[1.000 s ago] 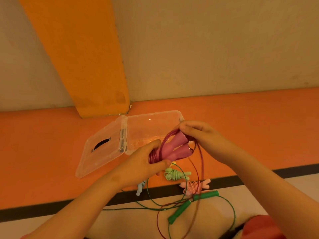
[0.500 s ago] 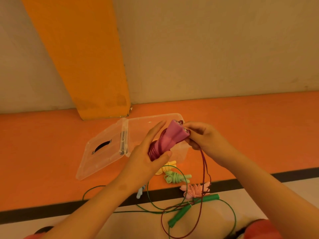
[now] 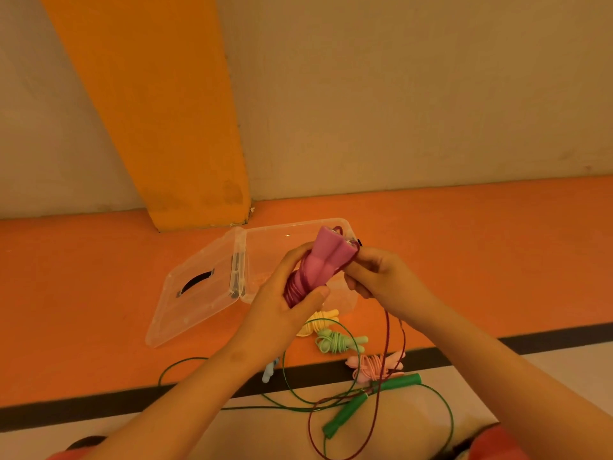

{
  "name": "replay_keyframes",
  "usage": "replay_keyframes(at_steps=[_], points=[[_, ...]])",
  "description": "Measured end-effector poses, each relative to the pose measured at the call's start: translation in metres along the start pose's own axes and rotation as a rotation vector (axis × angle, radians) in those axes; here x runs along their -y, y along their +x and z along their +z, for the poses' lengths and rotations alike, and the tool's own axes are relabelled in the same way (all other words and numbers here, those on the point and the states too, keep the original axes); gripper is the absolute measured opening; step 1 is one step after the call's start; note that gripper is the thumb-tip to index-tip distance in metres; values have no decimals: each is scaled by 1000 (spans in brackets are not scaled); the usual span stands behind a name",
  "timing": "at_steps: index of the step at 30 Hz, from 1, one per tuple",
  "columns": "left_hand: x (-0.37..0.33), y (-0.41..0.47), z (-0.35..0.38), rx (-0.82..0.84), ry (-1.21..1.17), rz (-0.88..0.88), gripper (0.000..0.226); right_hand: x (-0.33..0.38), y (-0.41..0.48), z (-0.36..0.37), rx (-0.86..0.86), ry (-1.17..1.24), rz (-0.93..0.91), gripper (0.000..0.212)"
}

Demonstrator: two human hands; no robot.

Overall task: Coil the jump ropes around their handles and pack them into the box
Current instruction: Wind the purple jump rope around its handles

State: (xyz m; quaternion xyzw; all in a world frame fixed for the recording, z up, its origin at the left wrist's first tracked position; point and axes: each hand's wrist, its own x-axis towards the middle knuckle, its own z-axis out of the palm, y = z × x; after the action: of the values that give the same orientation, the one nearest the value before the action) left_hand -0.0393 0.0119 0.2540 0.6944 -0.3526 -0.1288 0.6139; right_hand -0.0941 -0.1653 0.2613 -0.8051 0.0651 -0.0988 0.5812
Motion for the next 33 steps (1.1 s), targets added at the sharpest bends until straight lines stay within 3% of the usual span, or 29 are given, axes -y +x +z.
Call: replay_keyframes(at_steps=[6,9,13,18,23,27,30,33], points=[[-2,4,1,-63,-120,-55,37,-9,-7,20,69,-130,-23,19],[-3,4,-2,-64,-70,-23,42,-12,-8,23,77,-152,-10,20],[0,1,-4,-89,-50,-44,24,-8,-8,18,131,-242,9,24],[5,3,-10,-138,-43,-117,19,-15,-10,19,114,-447,22,24],[8,16,-34,-295,16,-163,21,-16,-15,15,55,-695,-42,13],[16,20,-52,-353,194,-273,31,-9,-16,13,15,-847,-103,19],[22,18,-57,-243,496,-308,37,0,-15,14,2,-917,-220,25],[25,12,-47,20,750,-372,43,10,-16,24,-14,-950,-439,35]])
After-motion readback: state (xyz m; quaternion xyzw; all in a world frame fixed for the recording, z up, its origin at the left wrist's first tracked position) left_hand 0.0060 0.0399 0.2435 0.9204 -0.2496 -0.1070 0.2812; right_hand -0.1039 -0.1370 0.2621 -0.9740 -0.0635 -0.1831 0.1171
